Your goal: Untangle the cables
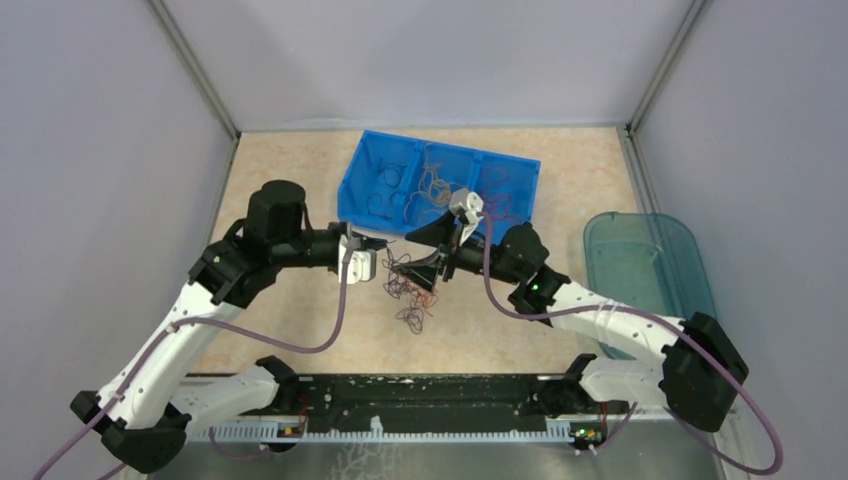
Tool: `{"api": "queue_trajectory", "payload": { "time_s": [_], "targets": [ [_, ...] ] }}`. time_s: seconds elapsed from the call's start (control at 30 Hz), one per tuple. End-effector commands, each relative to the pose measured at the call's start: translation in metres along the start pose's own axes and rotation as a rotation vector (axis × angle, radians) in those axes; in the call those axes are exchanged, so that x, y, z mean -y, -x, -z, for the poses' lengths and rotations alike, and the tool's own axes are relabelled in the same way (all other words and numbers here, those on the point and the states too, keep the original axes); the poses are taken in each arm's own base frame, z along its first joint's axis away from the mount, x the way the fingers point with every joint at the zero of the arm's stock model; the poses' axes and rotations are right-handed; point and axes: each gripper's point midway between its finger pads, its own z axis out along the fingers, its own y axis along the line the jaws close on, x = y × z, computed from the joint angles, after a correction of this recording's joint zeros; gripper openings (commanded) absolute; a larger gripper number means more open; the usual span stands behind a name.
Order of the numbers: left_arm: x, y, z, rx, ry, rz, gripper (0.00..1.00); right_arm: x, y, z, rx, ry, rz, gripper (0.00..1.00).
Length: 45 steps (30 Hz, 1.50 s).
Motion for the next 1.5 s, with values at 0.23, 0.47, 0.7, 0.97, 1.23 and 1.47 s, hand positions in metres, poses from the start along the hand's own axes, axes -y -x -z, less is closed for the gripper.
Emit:
{"api": "queue_trajectory", "payload": {
  "time_s": [0.23,0.47,0.7,0.97,1.23,1.47],
  "targets": [
    [-0.028,0.061,0.029,0.124,0.049,0.056,0.00,-0.012,0.009,-0.047,0.074,0.020,0.015,0.68],
    [-0.042,0.086,0.036,0.193,0.073,0.115,0.00,-0.008,0.006,-0.061,0.131,-0.030,-0.019,0.56],
    [-0.062,0.115,0.048,0.271,0.119,0.154,0.00,-0.003,-0.007,-0.060,0.139,-0.066,-0.045,0.48],
    [-0.096,0.149,0.069,0.337,0.215,0.097,0.00,0.006,-0.036,-0.052,0.116,-0.097,-0.094,0.47],
    [-0.136,0.176,0.098,0.364,0.391,-0.086,0.00,0.010,-0.050,-0.044,0.105,-0.117,-0.124,0.45],
    [-0.163,0.205,0.130,0.403,0.534,-0.201,0.00,0.018,-0.066,-0.035,0.082,-0.162,-0.132,0.45]
  ]
}}
